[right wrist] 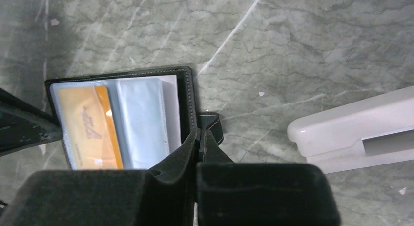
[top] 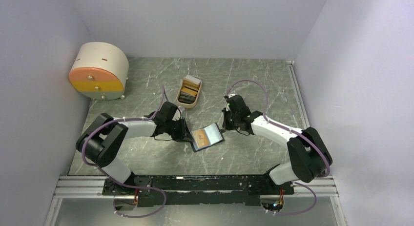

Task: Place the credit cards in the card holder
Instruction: Close the card holder at the center of the board.

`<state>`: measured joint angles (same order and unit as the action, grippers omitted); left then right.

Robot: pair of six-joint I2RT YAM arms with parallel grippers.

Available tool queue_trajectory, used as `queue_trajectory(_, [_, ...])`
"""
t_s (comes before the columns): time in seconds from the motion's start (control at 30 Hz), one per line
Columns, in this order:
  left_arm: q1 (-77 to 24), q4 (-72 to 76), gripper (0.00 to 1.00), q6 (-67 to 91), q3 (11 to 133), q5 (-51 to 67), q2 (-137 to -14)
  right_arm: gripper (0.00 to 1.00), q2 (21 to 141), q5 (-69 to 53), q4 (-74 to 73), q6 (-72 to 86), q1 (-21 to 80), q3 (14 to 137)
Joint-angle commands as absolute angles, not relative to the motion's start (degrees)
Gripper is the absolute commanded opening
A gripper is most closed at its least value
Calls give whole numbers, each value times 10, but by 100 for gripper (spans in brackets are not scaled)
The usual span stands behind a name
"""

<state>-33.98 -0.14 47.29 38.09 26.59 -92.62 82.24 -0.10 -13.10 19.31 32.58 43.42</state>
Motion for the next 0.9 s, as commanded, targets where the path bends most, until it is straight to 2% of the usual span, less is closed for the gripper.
queue_trajectory(0.0, [-343,12,22,464,391,268,-916,0,794,-47,-128,216,323,430])
queue_trajectory(0.33, [-327,36,22,477,372,299,-912,0,761,-134,-95,258,336,417])
queue_trajectory(0.87, [-318,50,22,480,364,311,-923,0,765,-198,-14,297,363,395])
